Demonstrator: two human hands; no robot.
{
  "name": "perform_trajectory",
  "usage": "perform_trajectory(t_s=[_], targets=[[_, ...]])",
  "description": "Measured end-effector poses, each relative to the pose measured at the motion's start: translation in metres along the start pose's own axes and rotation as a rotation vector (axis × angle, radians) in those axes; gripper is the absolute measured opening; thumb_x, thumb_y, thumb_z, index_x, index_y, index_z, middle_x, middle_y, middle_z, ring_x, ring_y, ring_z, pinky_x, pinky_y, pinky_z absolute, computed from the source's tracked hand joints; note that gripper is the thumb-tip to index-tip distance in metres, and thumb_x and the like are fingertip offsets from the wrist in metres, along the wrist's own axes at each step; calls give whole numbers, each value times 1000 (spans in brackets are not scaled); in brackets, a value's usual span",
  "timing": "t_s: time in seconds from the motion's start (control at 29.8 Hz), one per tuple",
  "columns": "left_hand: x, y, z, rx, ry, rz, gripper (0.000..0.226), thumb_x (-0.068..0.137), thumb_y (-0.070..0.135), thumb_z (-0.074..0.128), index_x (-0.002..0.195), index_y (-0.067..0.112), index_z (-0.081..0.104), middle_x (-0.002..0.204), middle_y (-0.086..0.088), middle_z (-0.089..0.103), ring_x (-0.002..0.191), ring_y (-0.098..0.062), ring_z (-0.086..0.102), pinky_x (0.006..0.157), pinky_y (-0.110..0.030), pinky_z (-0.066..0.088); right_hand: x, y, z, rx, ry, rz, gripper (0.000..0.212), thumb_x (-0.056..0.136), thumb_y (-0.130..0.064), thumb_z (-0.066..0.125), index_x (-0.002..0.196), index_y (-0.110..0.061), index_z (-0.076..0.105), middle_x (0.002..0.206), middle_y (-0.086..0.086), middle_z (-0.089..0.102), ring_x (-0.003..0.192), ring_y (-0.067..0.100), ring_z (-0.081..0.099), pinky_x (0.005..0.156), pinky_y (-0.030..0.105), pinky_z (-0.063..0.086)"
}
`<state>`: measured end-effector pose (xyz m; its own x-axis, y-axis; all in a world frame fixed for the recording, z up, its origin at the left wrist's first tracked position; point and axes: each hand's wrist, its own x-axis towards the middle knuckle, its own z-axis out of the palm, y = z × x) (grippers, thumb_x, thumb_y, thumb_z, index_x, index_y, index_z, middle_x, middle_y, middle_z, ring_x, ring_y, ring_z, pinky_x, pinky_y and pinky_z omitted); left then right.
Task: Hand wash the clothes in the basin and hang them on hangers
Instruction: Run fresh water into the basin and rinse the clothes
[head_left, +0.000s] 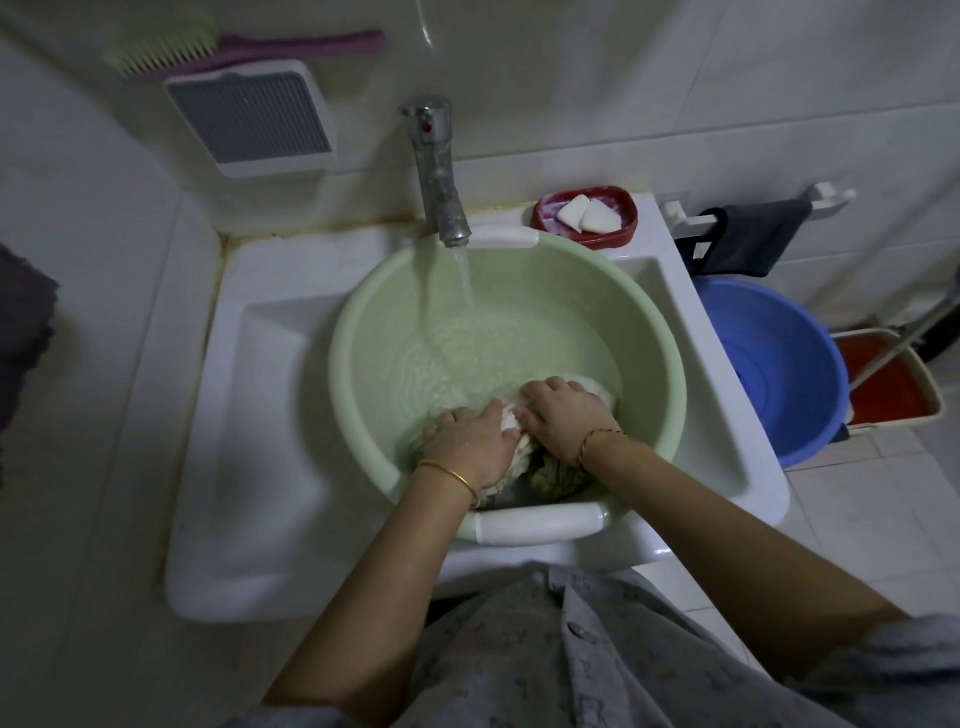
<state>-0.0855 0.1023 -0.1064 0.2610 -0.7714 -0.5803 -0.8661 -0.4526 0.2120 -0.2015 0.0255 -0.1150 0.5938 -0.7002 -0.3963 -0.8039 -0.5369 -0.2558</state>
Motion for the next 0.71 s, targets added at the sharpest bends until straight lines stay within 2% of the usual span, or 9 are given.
perform_trajectory(t_s=[0.71], targets=[[0,0,0,-4,20,-4,53,98,47,29,148,28,21,144,-18,36,132,-36,32,107,-44,26,1,1,0,17,1,-6,44,99,-42,36,132,-14,46,128,11,51,117,30,48,97,37,38]])
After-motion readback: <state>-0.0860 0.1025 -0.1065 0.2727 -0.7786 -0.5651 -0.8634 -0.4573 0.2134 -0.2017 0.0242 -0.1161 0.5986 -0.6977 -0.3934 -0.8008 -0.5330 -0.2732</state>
